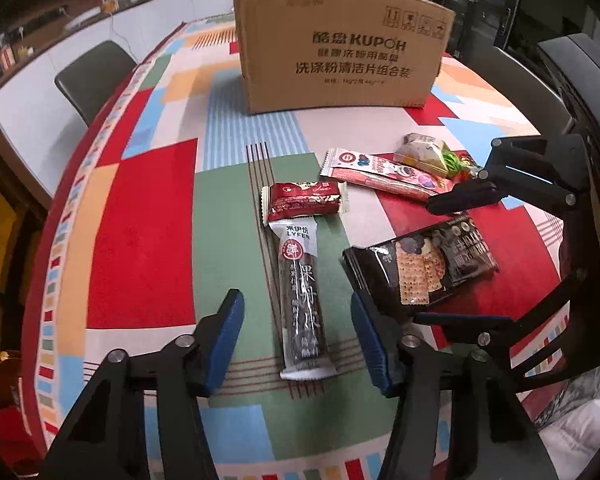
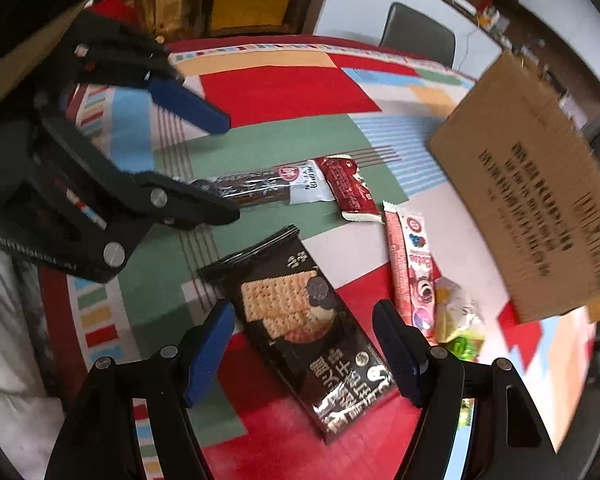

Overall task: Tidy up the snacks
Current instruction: 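Grasp white LYFEN stick with left tool while right tool grasps black cracker pack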

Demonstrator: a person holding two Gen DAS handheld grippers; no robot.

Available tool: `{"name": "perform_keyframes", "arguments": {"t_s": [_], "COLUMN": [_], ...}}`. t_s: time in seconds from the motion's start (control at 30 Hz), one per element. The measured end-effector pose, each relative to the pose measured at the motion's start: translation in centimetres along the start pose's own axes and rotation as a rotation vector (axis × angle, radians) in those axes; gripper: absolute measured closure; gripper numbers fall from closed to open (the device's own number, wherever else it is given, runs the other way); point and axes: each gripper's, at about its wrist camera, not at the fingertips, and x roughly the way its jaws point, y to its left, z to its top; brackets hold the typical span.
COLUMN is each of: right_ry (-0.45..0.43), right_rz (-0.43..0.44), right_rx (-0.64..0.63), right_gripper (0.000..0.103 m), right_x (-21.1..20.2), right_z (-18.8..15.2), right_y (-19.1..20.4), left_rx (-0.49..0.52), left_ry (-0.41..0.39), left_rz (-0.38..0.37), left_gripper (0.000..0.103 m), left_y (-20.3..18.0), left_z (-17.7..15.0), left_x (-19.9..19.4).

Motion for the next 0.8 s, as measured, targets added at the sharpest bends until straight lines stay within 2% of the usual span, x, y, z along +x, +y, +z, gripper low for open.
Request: {"name": "perform_keyframes", "arguments": {"t_s": [0.3,0.47,0.6,0.67,0.73,0.8], "right_ry": [0.006,0.007,0.001,-0.003,-0.005,-0.009], "right_rz": [0.100,0.166,0.150,0.139,0.126,0.111], "right_rx": [0.073,0.165,0.195,0.221,0.246,0.284], "right_gripper": [0.031,0.031,0.033,0.040,0.046,0.048], "right_x": [1.8,2.4,2.5,2.4,2.3,2.1], "right_z": [-0.1,-0.3,-0.1,-0.1,-0.2,-0.3], "right_y": [-1.7,-2.9,-2.7,-2.7,-2.6,-2.6], "left_rx": [-0.025,-0.063,-0.092,-0.096,-0.102,-0.114], "left_ry": [0.037,0.058,0.058,0.056,0.055,0.057], "left_rz": [-0.032,-0.065,-0.076,-0.073,-0.082,-0.092], "left_gripper": [0.060,0.066,0.072,0.079,0.081,0.082], "left_y": [0.1,0.6,1.2,1.3,1.4,1.5], "left_z": [0.7,0.9,1.0,1.0,1.0,0.9], "left_x": [1.7,2.4,2.6,2.6,2.6,2.6]}}
